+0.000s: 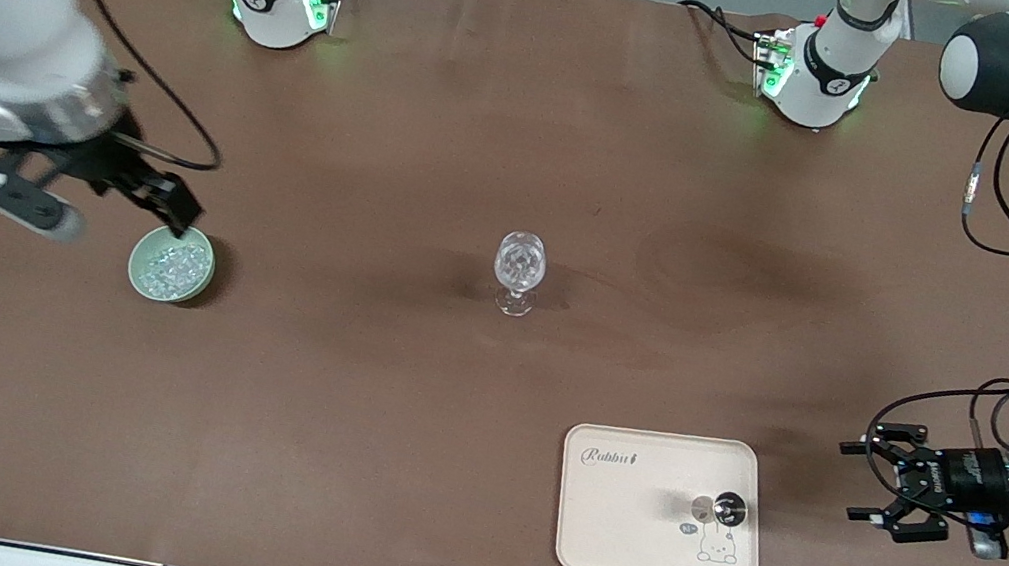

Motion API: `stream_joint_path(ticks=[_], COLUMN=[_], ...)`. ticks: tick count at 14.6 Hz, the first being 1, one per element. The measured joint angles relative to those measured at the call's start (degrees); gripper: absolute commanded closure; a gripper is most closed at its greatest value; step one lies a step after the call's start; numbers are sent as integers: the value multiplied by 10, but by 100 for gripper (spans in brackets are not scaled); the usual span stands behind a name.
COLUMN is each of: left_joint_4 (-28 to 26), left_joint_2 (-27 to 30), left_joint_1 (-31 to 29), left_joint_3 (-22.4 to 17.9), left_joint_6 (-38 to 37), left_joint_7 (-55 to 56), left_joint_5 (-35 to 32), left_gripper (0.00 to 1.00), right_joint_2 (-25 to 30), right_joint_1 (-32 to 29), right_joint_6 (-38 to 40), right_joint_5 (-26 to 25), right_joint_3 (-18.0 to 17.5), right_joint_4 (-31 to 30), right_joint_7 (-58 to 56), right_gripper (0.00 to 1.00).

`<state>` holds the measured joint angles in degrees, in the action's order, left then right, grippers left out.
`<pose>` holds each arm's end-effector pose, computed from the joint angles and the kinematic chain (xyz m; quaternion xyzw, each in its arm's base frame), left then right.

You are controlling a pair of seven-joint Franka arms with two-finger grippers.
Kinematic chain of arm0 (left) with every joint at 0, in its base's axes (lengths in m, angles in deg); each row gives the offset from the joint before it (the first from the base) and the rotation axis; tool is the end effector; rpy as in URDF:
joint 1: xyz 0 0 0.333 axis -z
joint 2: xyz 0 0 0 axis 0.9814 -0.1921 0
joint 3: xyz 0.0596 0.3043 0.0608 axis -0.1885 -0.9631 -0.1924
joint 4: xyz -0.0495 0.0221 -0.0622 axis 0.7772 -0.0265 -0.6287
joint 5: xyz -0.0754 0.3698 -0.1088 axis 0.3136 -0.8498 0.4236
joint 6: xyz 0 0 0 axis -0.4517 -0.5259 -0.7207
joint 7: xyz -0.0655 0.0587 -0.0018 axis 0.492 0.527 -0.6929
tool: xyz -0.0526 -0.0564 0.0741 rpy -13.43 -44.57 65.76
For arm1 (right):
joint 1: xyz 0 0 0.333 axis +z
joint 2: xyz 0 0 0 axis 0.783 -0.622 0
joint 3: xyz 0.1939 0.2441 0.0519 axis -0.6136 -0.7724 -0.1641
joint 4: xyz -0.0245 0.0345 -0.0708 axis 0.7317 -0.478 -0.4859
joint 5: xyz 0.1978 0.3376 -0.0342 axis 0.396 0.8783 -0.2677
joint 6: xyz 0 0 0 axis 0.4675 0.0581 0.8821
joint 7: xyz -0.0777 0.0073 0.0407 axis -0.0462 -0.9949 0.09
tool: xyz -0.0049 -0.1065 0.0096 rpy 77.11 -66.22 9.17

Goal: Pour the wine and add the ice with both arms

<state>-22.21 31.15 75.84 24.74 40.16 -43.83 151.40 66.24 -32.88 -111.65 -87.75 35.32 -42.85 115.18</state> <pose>0.7371 0.0844 0.2998 0.7219 0.4979 -0.2256 0.4244 0.6108 0.1405 0.6266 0.9879 -0.1457 0.0367 0.0394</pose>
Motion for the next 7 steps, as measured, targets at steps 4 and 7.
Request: stream_joint_path(ticks=[4,7], left_joint_4=[26,34], left_joint_2=[50,94], left_joint_1=[1,6], left_joint_3=[-4,1], left_joint_6=[1,20], left_joint_7=[-2,-43], left_joint_5=[-66,-147], left_gripper=[0,0], right_joint_2=[46,85], right_joint_1=[-85,-119], right_joint_6=[54,79], right_joint_5=[20,21], right_joint_3=[0,-1], right_joint_4=[-9,-34], right_joint_7=[-144,-204], right_gripper=[0,0])
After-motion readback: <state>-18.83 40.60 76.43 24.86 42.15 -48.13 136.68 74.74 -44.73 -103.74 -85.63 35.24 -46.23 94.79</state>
